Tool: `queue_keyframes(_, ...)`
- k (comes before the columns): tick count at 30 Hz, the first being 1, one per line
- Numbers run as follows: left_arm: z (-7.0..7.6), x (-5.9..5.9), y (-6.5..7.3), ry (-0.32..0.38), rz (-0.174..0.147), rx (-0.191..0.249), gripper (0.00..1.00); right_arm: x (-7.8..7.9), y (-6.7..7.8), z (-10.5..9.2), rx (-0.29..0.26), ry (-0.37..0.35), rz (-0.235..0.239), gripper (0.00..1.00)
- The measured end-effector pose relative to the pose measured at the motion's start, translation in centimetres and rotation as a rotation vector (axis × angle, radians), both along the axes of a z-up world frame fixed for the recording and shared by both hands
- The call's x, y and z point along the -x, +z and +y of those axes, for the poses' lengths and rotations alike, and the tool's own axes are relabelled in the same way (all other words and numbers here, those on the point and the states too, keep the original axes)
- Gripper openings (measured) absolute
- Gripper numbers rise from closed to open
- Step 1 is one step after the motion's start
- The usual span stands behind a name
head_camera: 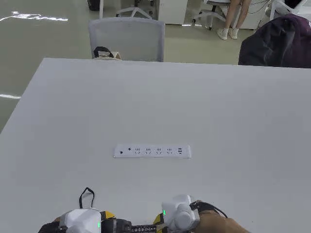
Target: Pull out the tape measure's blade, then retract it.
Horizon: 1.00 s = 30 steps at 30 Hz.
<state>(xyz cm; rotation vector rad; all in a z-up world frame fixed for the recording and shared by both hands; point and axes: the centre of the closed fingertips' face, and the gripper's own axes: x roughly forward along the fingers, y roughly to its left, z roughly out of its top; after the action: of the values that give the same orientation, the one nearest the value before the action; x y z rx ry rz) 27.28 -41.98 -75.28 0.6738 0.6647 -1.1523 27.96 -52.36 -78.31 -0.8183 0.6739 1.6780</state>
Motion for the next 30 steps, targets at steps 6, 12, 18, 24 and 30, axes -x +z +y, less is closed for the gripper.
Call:
queue_keyframes(6,0.0,-0.1,-0.1,0.001,0.01,-0.001,0.3,-0.2,0.0,-1.3,0.017,-0.005,-0.002,0.1)
queue_keyframes(12,0.1,-0.1,-0.2,0.001,0.023,0.002,0.3,-0.4,0.0,-2.6,0.031,-0.012,-0.003,0.1)
queue_keyframes(18,0.1,-0.1,-0.3,-0.001,0.032,0.0,0.3,-0.5,0.0,-3.8,0.041,-0.016,-0.005,0.1)
queue_keyframes(24,0.1,-0.2,-0.4,0.002,0.042,0.002,0.3,-0.7,0.0,-5.1,0.049,-0.017,-0.007,0.1)
queue_keyframes(30,-0.1,-0.3,-0.5,-0.002,0.052,0.0,0.3,-0.8,-0.1,-6.7,0.07,-0.014,-0.013,0.1)
